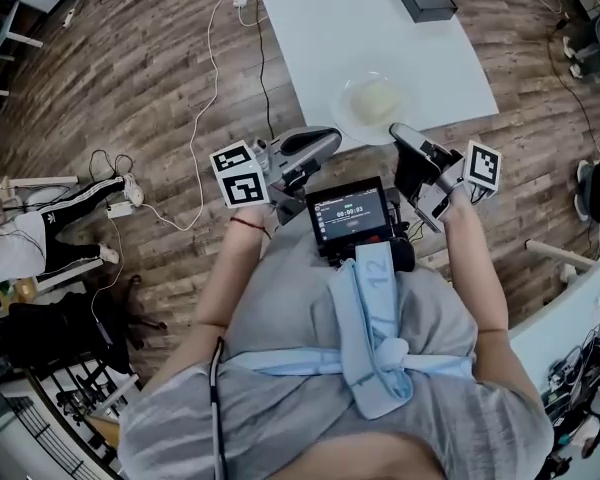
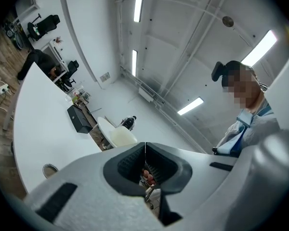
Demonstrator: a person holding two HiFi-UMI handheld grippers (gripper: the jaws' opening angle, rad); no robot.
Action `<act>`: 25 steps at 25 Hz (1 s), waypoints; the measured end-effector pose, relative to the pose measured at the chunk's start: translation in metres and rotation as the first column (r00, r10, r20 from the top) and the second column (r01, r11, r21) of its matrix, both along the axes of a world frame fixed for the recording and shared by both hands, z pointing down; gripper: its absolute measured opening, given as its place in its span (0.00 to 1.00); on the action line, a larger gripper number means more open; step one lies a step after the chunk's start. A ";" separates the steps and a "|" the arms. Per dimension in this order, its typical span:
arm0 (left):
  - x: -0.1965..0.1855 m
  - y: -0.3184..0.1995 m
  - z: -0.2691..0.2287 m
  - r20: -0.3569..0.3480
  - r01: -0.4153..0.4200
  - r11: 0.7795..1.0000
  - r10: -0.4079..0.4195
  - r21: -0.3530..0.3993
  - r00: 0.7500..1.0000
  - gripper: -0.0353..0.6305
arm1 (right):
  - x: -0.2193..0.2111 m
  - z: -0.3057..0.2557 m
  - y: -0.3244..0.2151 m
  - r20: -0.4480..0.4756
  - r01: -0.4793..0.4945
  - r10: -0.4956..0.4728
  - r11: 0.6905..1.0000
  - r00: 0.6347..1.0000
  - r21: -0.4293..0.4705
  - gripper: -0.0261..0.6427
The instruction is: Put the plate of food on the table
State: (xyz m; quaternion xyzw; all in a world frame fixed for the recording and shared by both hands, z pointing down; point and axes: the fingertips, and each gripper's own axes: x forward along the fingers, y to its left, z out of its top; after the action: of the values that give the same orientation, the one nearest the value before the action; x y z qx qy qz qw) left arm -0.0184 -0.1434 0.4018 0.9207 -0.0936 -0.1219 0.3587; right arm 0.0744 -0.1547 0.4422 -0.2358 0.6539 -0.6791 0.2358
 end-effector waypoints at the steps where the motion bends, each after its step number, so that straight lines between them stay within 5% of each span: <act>1: -0.001 0.000 0.001 0.002 0.006 1.000 -0.006 -0.004 1.000 0.08 | -0.001 0.003 -0.002 0.002 0.002 -0.002 1.000 1.000 -0.003 0.11; 25: 0.010 -0.017 0.043 0.059 0.084 0.991 -0.078 -0.108 0.995 0.08 | 0.009 0.130 -0.082 -0.017 0.063 -0.064 0.996 0.998 -0.061 0.11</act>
State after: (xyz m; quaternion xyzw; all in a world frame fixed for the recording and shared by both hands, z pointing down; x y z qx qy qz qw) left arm -0.0084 -0.1604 0.4453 0.8978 -0.1473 -0.1060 0.4013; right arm 0.0835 -0.2365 0.5726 -0.2282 0.6425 -0.7035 0.2006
